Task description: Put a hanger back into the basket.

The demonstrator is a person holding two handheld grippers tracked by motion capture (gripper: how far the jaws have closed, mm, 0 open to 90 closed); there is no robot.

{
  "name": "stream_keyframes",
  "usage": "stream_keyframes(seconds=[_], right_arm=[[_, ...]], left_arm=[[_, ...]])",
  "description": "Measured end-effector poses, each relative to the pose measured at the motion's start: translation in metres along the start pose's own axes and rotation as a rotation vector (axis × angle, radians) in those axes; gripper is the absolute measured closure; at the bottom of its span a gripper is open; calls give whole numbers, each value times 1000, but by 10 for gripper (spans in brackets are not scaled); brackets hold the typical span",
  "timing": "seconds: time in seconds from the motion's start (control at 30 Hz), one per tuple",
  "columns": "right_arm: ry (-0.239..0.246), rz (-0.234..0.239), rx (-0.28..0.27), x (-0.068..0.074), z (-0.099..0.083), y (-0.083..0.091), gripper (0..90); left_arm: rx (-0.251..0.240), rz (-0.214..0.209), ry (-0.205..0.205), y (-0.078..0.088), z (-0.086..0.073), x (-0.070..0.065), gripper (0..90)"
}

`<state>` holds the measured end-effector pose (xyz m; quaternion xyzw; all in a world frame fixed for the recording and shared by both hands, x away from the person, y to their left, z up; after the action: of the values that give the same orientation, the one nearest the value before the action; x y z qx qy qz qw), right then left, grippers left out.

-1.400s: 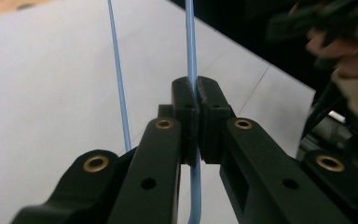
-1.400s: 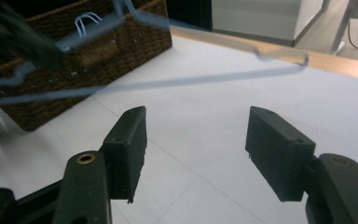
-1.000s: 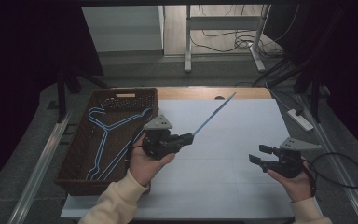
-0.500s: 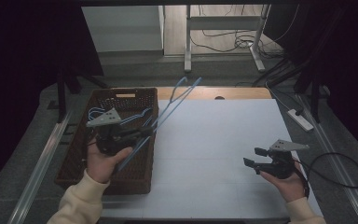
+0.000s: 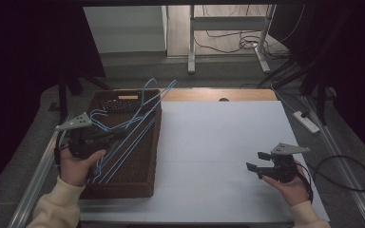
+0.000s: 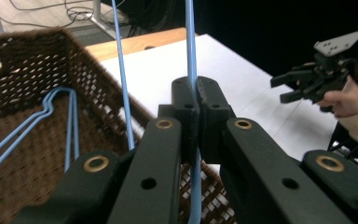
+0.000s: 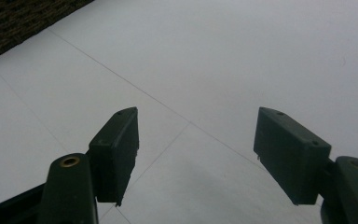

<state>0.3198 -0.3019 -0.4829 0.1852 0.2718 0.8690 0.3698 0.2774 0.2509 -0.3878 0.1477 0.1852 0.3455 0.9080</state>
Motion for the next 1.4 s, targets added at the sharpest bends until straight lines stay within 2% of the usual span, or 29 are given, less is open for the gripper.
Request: stream_keyframes(seconds=[0.1,0.27,0.37,0.6,0.73,0.83,1.0,1.13,1.27,1.4], right_arm=[[12,-17,-5,1,0,0,327],[-19,-34,-24,-3,0,3,332],[-21,-48,-30,-3,-1,3,342],[-18,-57,-28,-4,-1,3,342],[-17,-55,-20,-3,-1,1,342],[-16,-53,-18,-3,-2,1,340],[-14,-52,-13,-3,-2,0,338],[-13,-52,-15,-3,-2,0,338],[-14,-51,-8,-3,-3,0,336],[-16,-49,-1,-4,-3,-1,334]], left_arm=[[7,13,13,7,-8,8,871],[-2,17,33,21,-19,19,871],[-4,17,55,27,-24,26,872],[33,46,85,34,-35,39,871],[60,55,95,31,-40,43,871],[68,50,88,29,-39,43,871],[106,31,95,20,-37,46,871],[138,33,102,12,-38,51,871],[196,35,124,-1,-42,58,871],[230,26,113,-7,-45,58,870]])
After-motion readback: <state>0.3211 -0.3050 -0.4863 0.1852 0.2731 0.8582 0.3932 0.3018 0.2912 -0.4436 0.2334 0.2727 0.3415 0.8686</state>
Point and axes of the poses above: each handheld gripper's, and its own axes: y roughly backward along the jaws, z roughly out of its top, x roughly to its left, the point moved 1 cm from there along -y, roughly forward along the jaws, and after that the axes turned 3 degrees about -y, right-handed, at the moved point
